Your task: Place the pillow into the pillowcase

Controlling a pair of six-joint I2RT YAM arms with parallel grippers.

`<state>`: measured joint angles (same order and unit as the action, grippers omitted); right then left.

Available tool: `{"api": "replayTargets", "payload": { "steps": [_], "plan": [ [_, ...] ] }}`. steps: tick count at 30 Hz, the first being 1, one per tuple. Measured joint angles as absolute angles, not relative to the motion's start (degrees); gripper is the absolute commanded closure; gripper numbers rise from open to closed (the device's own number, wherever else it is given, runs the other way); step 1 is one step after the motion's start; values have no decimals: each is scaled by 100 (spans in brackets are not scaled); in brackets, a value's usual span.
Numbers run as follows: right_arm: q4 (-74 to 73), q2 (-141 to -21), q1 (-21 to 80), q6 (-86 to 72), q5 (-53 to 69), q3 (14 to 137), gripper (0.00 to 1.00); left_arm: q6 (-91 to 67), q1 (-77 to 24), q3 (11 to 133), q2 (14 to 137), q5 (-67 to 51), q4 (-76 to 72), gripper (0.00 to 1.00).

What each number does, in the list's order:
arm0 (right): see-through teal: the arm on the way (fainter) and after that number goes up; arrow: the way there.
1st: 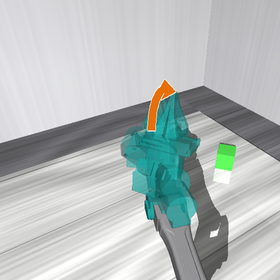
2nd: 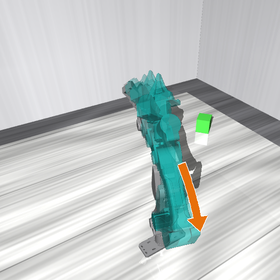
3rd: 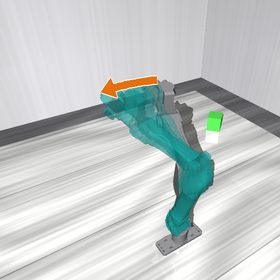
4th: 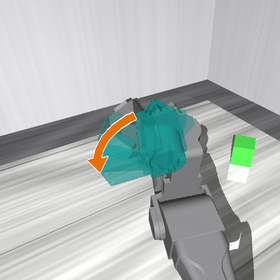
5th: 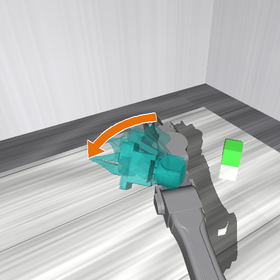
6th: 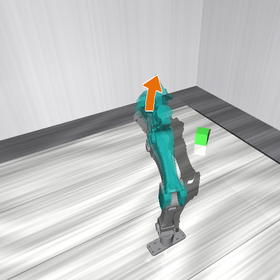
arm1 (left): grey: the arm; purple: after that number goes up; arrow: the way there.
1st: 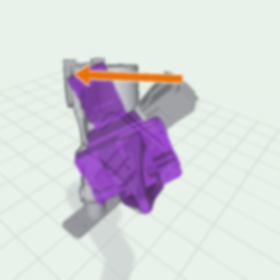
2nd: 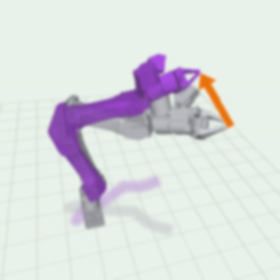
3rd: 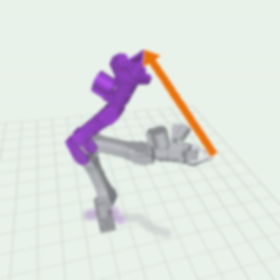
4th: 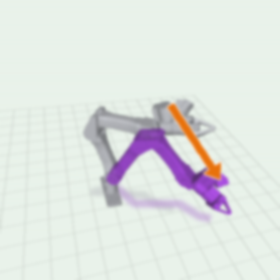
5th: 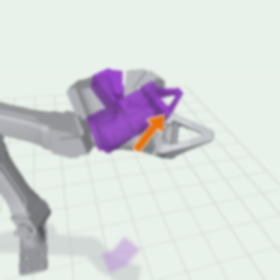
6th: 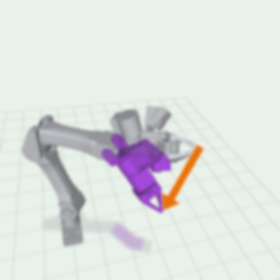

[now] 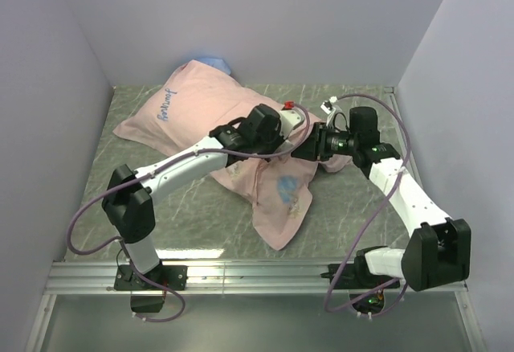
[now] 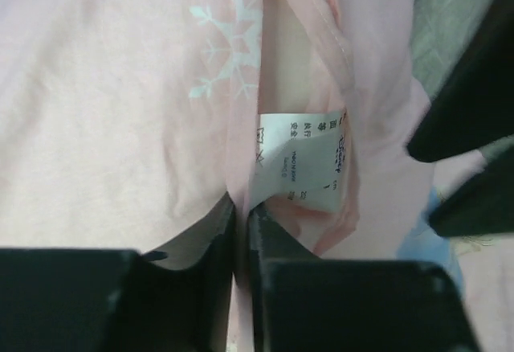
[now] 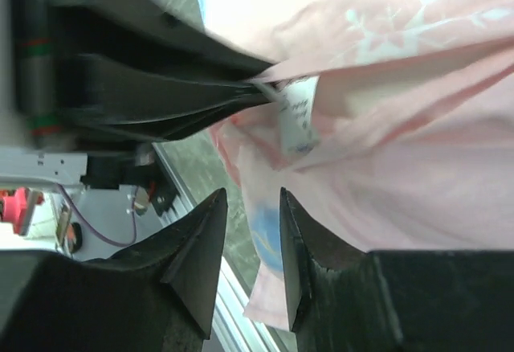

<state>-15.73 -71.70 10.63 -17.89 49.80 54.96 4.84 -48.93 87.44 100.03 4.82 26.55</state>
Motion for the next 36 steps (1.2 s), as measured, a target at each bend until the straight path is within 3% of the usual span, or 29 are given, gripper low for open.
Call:
{"api": "replayTargets", "payload": {
  "steps": [3, 11, 16, 24, 26, 27, 30, 32, 34, 35, 36],
  "plan": [
    [-1376, -7415, 1074, -1920, 4969, 5496, 65, 497, -4886, 8890, 9898, 432, 2775, 99],
    [-1166, -7669, 1074, -2209, 4536, 5179, 63, 537, -4853, 9131, 9601, 172, 3094, 100],
    [-56, -7778, 1179, -3039, 4252, 5048, 61, 530, -4827, 9131, 9384, -145, 3245, 100],
    [1114, -8989, 2047, -3970, 3623, 5411, 61, 434, -4729, 9129, 9144, -871, 3426, 100],
    [1026, -8971, 2086, -3966, 3607, 5413, 54, 368, -4692, 9131, 9146, -1000, 3500, 100],
    [897, -8862, 2071, -3913, 3594, 5413, 41, 336, -4661, 9131, 9148, -1083, 3538, 100],
    [246, -8158, 1944, -3546, 3594, 5413, 25, 204, -4536, 9131, 9166, -1337, 3538, 100],
    [-305, -7408, 1857, -3105, 3581, 5433, 25, 102, -4451, 9129, 9179, -1518, 3516, 100],
    [-851, -6648, 1782, -2611, 3533, 5465, 32, 19, -4401, 9131, 9190, -1634, 3454, 100],
    [-1092, -6298, 1747, -2373, 3514, 5489, 39, -16, -4392, 9131, 9203, -1673, 3420, 100],
    [-1297, -6007, 1734, -2158, 3505, 5498, 52, -51, -4390, 9131, 9225, -1712, 3374, 100]
  ]
}}
